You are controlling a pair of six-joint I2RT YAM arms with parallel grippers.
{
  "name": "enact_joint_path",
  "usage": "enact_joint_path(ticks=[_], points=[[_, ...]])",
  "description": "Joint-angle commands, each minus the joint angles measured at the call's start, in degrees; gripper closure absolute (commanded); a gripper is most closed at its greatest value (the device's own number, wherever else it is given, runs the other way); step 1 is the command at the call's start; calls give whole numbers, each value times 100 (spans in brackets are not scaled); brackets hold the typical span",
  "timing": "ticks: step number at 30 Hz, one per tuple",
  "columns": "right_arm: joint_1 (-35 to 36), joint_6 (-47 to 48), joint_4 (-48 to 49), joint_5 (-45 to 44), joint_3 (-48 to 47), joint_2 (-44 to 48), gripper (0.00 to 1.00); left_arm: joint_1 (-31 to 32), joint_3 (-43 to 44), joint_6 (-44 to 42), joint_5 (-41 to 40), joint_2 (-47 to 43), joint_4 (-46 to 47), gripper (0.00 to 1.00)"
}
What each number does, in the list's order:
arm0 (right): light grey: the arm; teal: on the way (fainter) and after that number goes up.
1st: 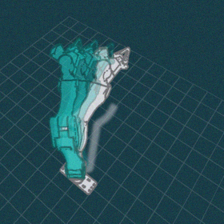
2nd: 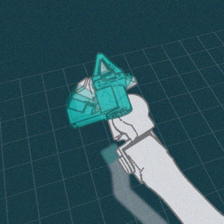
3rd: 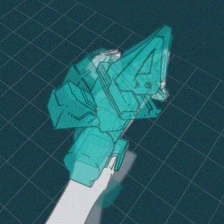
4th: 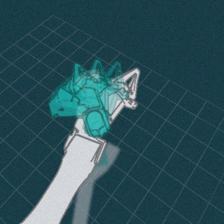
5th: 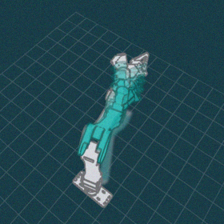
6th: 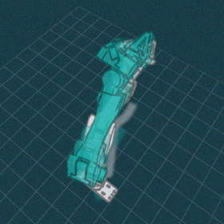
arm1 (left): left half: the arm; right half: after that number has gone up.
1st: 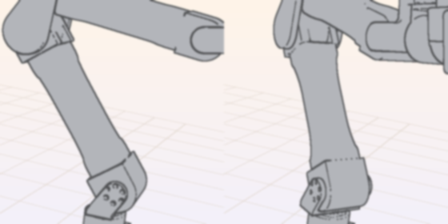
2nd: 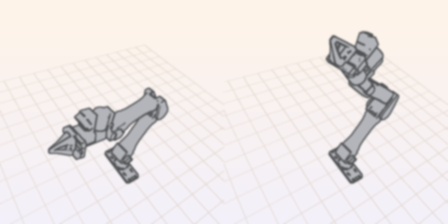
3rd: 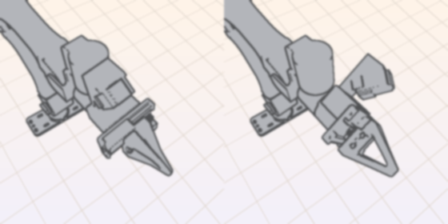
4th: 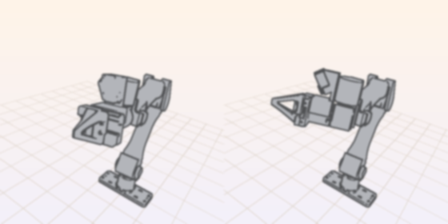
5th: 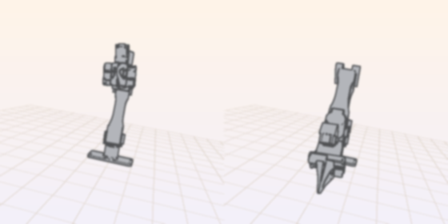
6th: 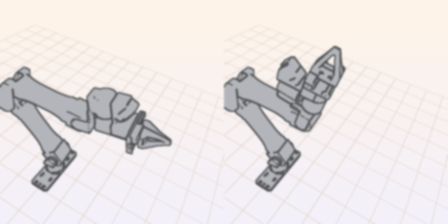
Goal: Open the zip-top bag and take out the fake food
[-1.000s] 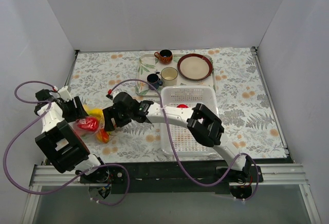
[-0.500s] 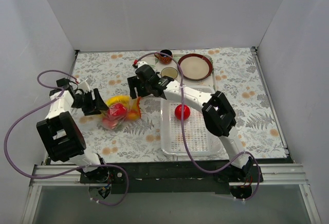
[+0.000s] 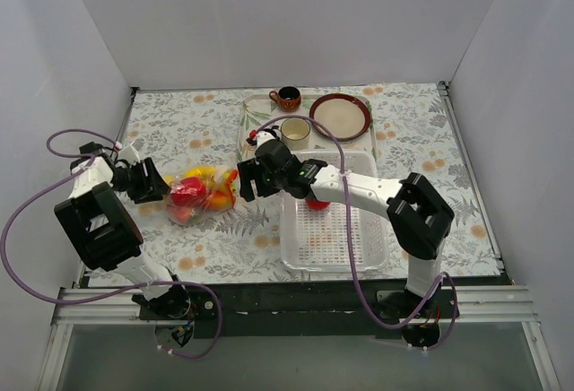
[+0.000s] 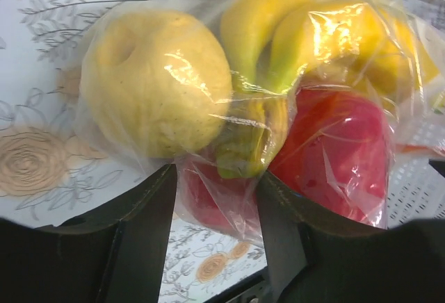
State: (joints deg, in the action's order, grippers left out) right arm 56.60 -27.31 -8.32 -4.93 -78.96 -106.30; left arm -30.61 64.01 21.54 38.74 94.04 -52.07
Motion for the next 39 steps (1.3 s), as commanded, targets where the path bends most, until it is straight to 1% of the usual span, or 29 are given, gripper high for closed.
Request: enact_joint_path(ticks=[1, 2, 6, 12, 16, 17, 22, 24, 27, 29, 30, 32, 33, 34, 35, 36, 37, 38, 39], points=[[-53, -117, 454, 264, -514, -285, 18, -112, -177, -352, -262, -8, 451, 52], [-44, -108, 384, 299, -811, -382, 18, -103, -204, -378, -236, -17, 479, 53], [-35, -117, 331, 177, -1156, -725, 18, -94, -336, -597, -314, -61, 488, 54], [18, -231, 374, 370, -1210, -1024, 23, -94, -494, -862, -499, -175, 532, 54], [97, -310, 567, 449, -1113, -1112, 23, -94, -565, -888, -534, -175, 645, 54], [114, -319, 620, 693, -1113, -1164, 21, -94, -591, -897, -552, -167, 663, 54], [229, -354, 569, 713, -1490, -1480, 21, -86, -618, -932, -333, -132, 585, 54], [237, -371, 419, 704, -1876, -1762, 21, -59, -591, -967, -166, -149, 462, 53], [246, -319, 234, 634, -2281, -1999, 24, -24, -565, -1229, 54, -175, 155, 53], [255, -258, 251, 616, -2343, -2044, 30, -6, -565, -1319, 72, -184, 75, 53], [264, -205, 260, 607, -2352, -2035, 33, -6, -574, -1397, 37, -184, 66, 57], [273, -126, 278, 572, -2291, -1965, 48, -6, -530, -1416, -68, -149, 83, 66], [273, -73, 278, 572, -2186, -1930, 55, -6, -486, -1424, -112, -123, 75, 72], [281, -47, 287, 555, -2098, -1877, 71, -6, -434, -1407, -139, -27, 66, 91], [290, -20, 278, 520, -2002, -1737, 77, -15, -268, -1372, -174, 26, 57, 99], [325, 41, 234, 389, -1801, -1649, 83, -15, -170, -1337, -200, 96, 48, 100], [334, 59, 173, 300, -1712, -1561, 95, -15, -74, -1241, -235, 149, 66, 100], [352, 94, 112, 186, -1624, -1343, 98, -15, 162, -1188, -296, 254, 92, 100], [395, 120, -37, 124, -1510, -1210, 99, -15, 286, -1144, -332, 307, 153, 100]])
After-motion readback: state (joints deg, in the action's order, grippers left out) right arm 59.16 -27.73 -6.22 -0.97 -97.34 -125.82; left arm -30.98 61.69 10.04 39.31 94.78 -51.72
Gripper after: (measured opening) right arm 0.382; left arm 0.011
